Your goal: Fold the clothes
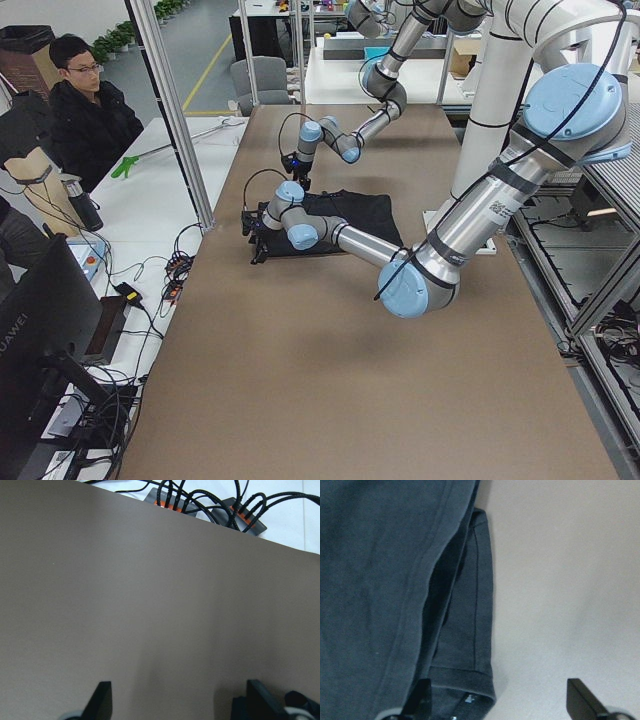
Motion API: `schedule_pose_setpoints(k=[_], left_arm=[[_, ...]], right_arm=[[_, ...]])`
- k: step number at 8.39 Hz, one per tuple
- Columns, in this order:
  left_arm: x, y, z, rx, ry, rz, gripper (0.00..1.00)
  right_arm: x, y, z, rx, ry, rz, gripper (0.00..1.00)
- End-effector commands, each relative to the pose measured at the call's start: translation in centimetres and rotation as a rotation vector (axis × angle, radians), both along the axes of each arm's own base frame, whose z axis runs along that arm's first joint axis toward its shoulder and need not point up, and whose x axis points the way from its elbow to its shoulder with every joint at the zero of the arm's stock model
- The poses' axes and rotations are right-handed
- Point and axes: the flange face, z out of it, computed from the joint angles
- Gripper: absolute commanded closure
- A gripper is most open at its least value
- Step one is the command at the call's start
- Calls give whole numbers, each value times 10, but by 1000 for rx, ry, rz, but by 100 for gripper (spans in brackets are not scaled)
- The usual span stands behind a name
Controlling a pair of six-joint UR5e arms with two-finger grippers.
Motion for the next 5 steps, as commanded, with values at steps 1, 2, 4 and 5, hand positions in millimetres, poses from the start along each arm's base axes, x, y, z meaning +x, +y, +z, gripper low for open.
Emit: schedule_pose_setpoints(k=[1,2,4,5], left_arm=[[0,0,-1,-2,2,-2,6],[1,1,0,-3,2,-1,6],[4,1,0,-4,1,2,6],[3,2,3,-7,-1,2,6]], right_arm=[[12,15,-53,-165,-140,211,5],[10,44,-62,-281,-234,335,5],[14,145,-55,-445,-376,426,5],[21,197,-48,-494,-406,453,5]])
